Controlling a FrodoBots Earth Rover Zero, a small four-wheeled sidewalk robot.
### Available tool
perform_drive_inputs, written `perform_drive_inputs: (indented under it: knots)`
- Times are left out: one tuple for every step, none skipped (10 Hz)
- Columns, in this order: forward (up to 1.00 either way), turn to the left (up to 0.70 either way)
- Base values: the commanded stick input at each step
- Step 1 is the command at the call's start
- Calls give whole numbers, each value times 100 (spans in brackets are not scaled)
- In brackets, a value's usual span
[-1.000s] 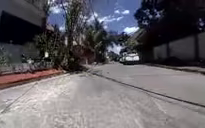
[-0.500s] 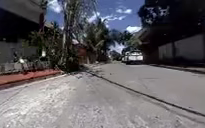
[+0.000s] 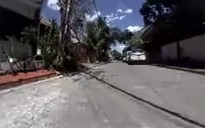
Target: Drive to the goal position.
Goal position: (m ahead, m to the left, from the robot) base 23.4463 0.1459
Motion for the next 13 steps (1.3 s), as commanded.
perform_drive_inputs:
  knots:
    - [100,0]
    - [100,0]
    - [100,0]
    - [100,0]
    - [100,0]
    - [100,1]
    - [100,4]
    - [100,0]
    - [100,0]
    - [100,0]
    - [100,0]
    - [100,0]
    - [100,0]
